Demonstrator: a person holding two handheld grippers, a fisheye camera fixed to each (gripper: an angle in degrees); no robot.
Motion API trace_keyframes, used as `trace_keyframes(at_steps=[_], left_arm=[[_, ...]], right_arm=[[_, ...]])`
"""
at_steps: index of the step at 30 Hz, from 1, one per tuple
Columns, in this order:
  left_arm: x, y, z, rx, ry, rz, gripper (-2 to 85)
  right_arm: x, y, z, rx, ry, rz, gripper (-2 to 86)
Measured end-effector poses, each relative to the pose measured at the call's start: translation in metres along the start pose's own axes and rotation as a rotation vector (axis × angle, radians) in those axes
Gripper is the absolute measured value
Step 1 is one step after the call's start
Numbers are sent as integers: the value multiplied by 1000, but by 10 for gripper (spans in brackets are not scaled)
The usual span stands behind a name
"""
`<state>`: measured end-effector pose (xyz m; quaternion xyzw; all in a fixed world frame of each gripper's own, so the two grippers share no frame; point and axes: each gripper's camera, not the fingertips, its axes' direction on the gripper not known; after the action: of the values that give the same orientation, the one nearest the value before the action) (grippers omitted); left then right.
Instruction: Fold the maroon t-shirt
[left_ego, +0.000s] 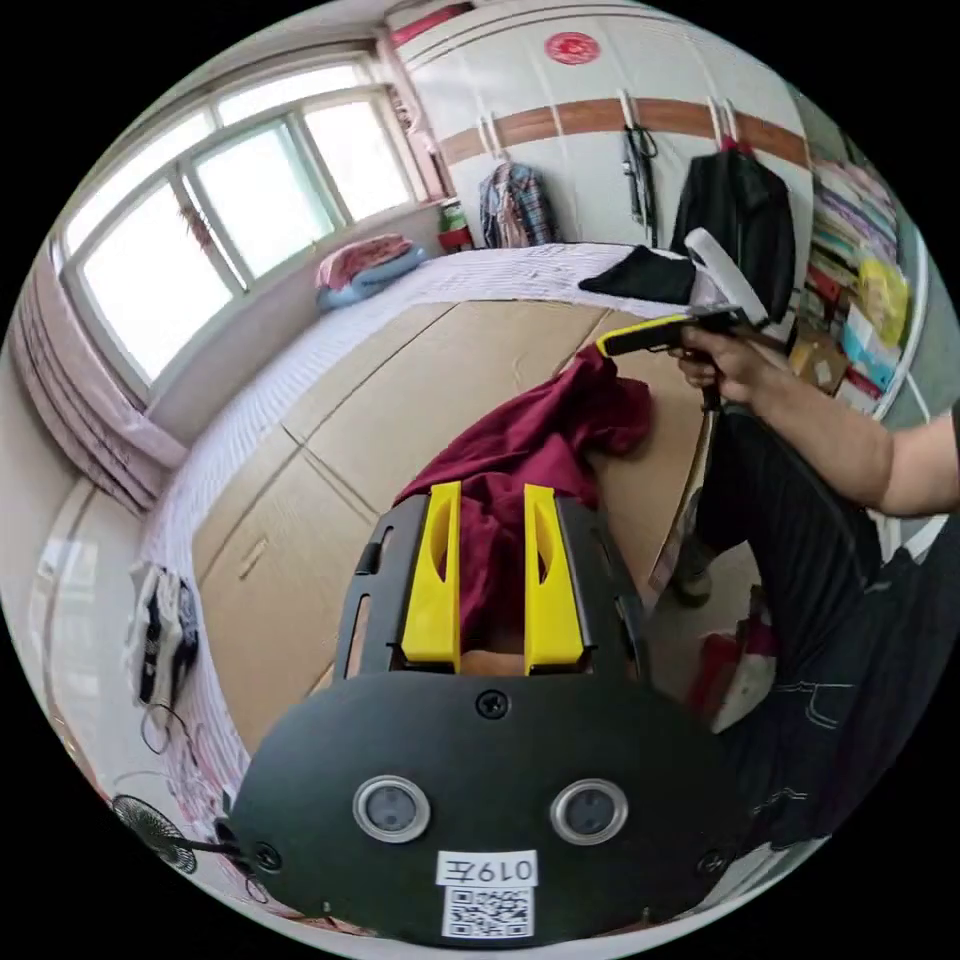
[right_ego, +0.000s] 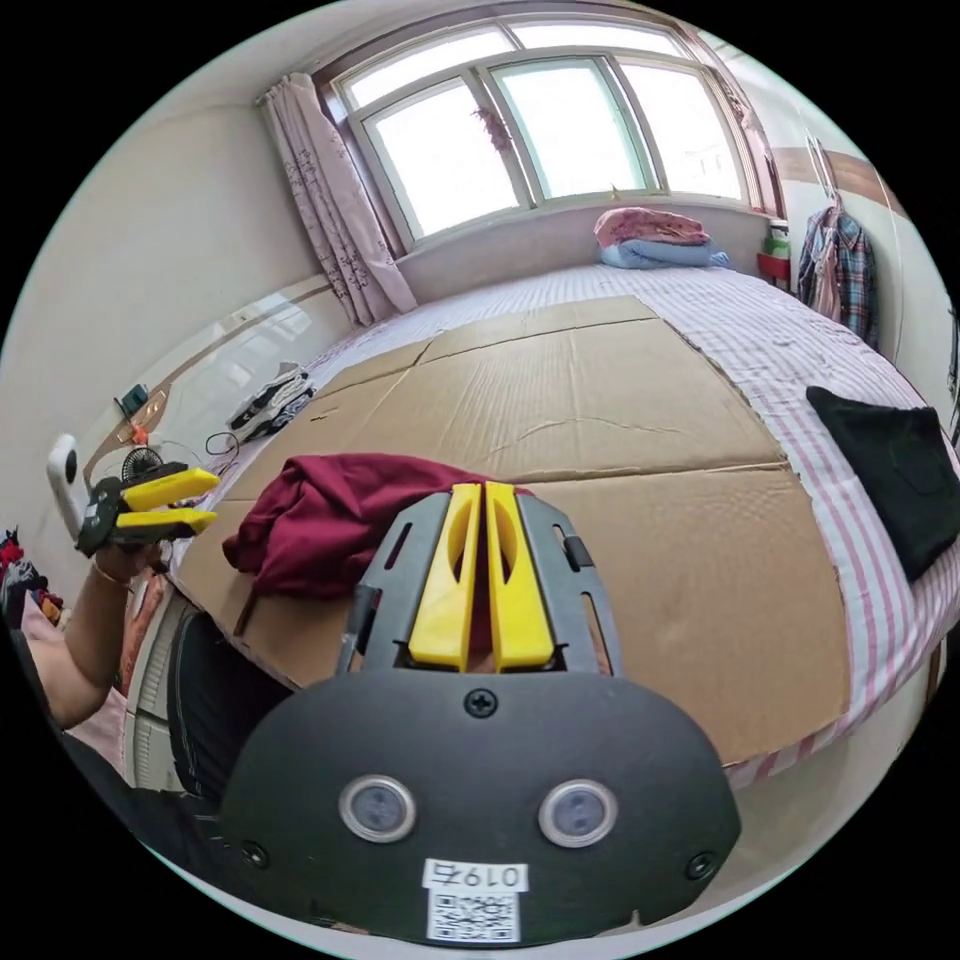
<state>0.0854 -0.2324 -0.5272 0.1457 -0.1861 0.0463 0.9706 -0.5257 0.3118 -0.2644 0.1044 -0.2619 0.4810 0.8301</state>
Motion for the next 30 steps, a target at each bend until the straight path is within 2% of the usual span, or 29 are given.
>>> trace_keyframes(at_steps=[3, 6, 8, 13, 15, 18, 24, 28, 30], left_arm=[[102, -8, 19, -70, -156, 212, 84], [139, -9, 34, -93, -265, 249, 84], [142, -11, 45, -134, -261, 244, 83], [122, 0, 54, -171, -211, 162, 81], [106, 10, 40, -134, -97, 121, 81], [82, 28, 27, -102, -17, 44, 81], [40, 67, 39, -145, -5, -32, 54], [17, 87, 31, -111, 76, -64, 22], [0, 99, 22, -114, 40, -95, 14]], right_arm=[[20, -7, -2, 2, -60, 47, -7], [36, -11, -8, 29, -94, 92, -6], [46, -15, -14, 30, -90, 100, -5], [70, -19, -18, 28, -130, 139, -5], [77, -20, -19, 29, -145, 150, -4], [86, -20, -20, 29, -155, 162, -4], [98, -14, -18, 24, -181, 182, -4], [100, -5, -17, 30, -186, 176, -4], [100, 1, -17, 39, -202, 162, -4]])
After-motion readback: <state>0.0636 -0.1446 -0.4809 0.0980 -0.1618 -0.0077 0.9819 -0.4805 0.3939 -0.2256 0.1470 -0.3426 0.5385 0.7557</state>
